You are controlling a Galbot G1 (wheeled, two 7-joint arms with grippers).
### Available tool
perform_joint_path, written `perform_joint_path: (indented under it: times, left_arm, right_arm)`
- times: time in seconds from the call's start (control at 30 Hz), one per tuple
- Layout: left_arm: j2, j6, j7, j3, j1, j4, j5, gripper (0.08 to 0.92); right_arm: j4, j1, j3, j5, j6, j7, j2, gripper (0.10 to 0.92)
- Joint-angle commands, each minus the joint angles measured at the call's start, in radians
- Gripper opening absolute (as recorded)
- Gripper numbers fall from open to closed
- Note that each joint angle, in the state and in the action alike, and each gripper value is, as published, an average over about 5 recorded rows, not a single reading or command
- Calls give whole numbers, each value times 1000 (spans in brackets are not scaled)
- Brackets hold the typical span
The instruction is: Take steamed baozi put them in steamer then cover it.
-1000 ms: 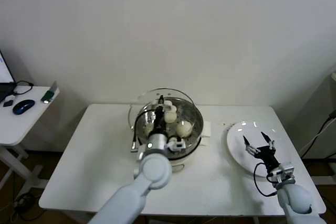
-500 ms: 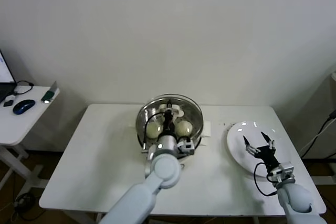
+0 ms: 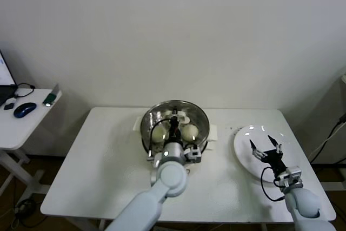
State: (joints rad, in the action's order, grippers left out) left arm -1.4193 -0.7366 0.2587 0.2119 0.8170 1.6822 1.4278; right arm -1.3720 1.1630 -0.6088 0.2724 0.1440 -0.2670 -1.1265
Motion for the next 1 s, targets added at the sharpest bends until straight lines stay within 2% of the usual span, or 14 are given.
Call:
perform_joint_path:
  times: [0.03,0.67,0.77,1.0]
  left_arm:
    - [2,-49,-4,0,1,-7,3,147]
    - [6,-49,-17,0,11,-8,-17,149]
    - [16,-49,-11,4,11,5,-16,186]
    - [64,-49,-8,8,22,76,-29,385]
  right_arm:
    - [2,-1,-1,-1,1,-2,-2,823]
    - [6,-7,-6,-7,1,-10,-15,823]
    - [4,-6,-8,-3,-4,-10,-15,823]
    - [-16,-5,-13,-1,-51,-2,-13,823]
